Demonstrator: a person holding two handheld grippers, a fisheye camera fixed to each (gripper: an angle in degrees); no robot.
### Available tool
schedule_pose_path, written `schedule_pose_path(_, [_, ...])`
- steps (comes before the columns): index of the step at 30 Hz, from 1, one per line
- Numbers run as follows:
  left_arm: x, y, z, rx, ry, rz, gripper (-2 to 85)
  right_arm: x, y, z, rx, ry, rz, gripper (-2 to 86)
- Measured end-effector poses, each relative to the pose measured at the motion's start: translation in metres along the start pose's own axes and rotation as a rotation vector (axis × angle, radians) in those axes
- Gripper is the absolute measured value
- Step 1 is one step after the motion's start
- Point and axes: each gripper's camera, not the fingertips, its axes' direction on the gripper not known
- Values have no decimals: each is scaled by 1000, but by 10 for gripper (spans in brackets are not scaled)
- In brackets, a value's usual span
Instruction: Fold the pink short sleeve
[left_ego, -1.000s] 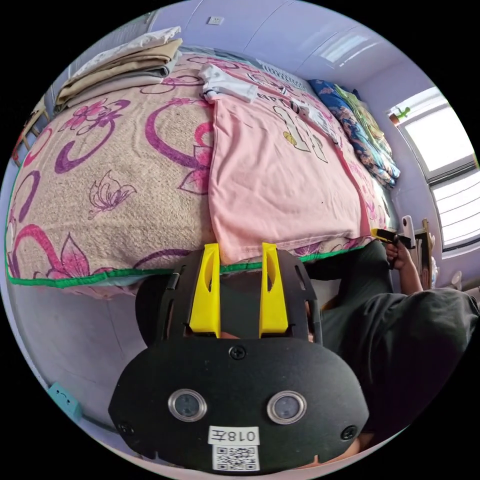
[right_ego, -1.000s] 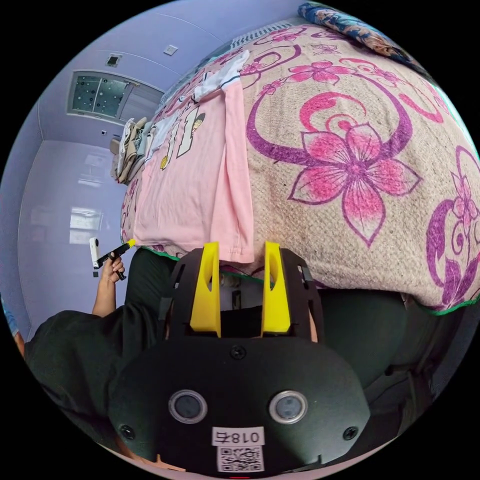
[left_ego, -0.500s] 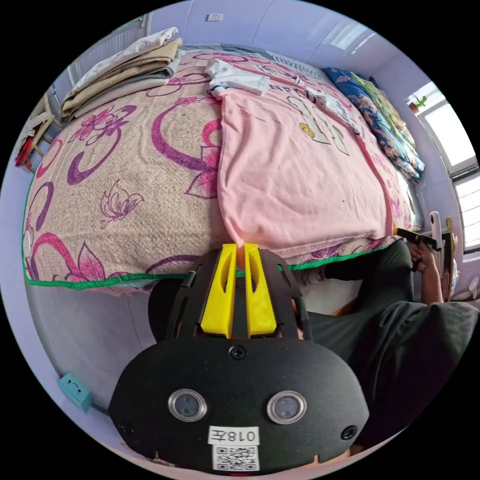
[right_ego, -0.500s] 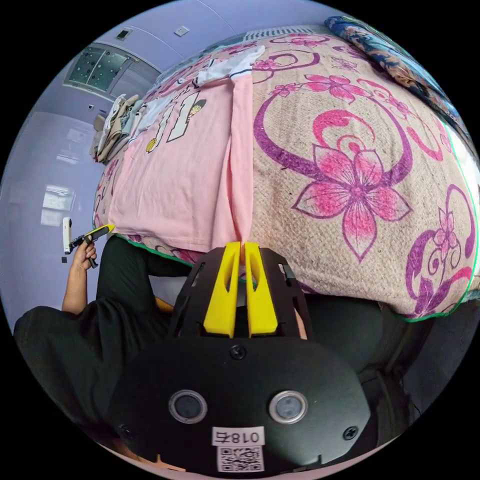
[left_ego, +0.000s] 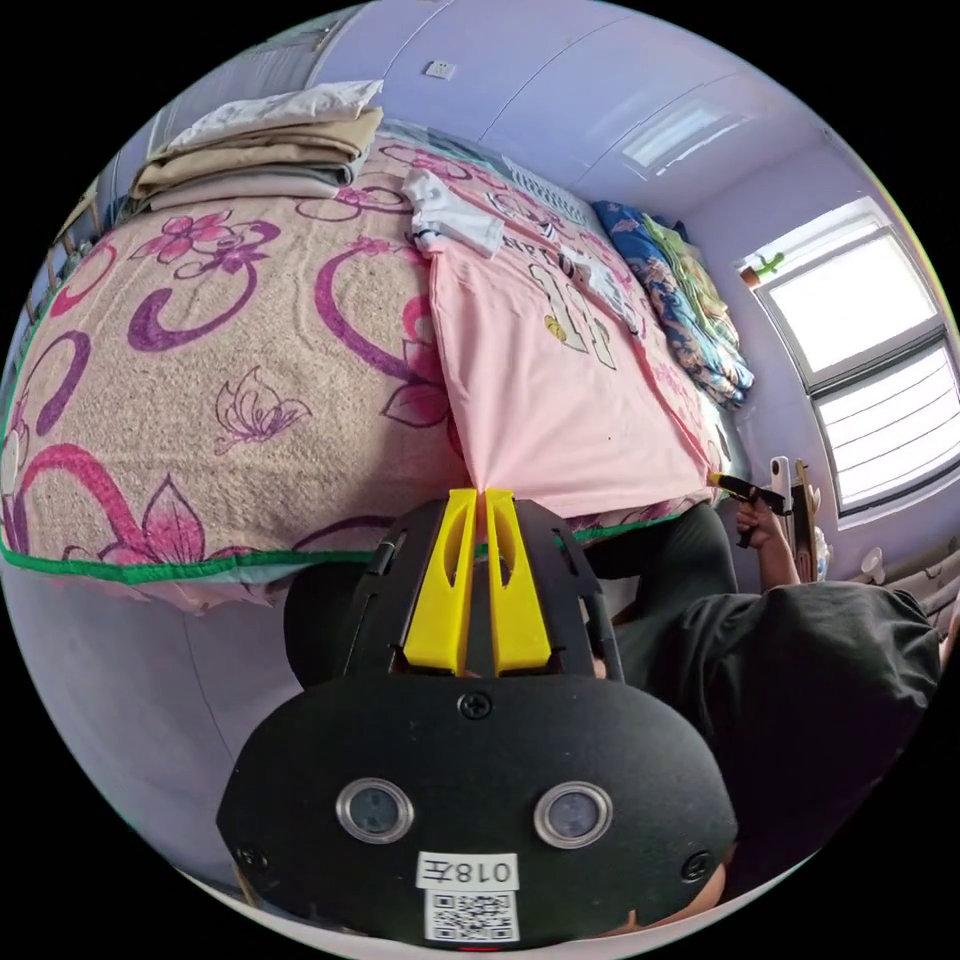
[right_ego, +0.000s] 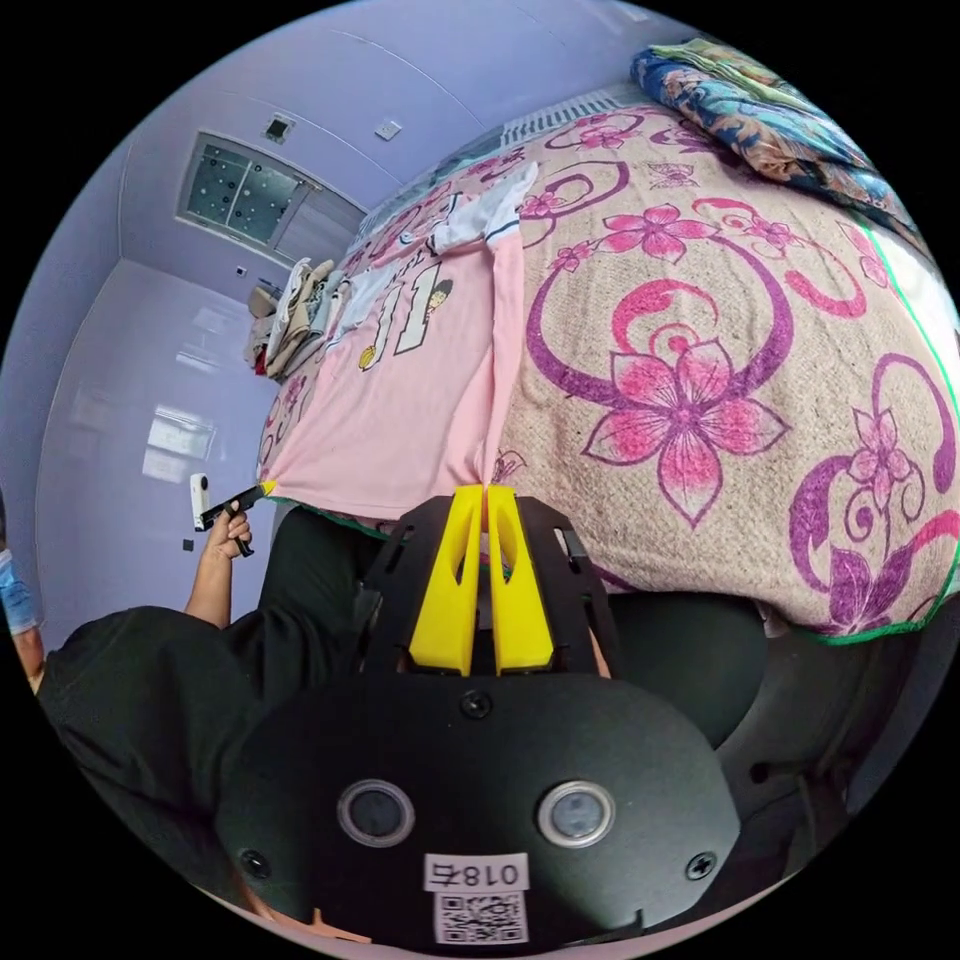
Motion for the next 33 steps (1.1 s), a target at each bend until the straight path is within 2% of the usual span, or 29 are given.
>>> schedule_pose_path(4, [-29,1,30,-72,-11,-31,-8,24,3,24,-67,43,59,-2])
schedule_pose_path(12, [-52,-2,20,-44,2,11,-8,33,10,10,-20,-7,42,-3])
schedule_pose_path(17, [-80,0,5,27,150,11,-8,47,11,3,13,-120,55,-2])
schedule_pose_path(22, [-87,7,-33,111,263,68,-9,42,15,-42,107,-242,-13,-2])
schedule_pose_path(28, [-78,43,-81,164,309,118,-8,23,33,-96,122,-245,-86,-2])
schedule_pose_path(33, [-70,85,-103,164,347,87,-8,23,65,-127,102,-276,-22,-2])
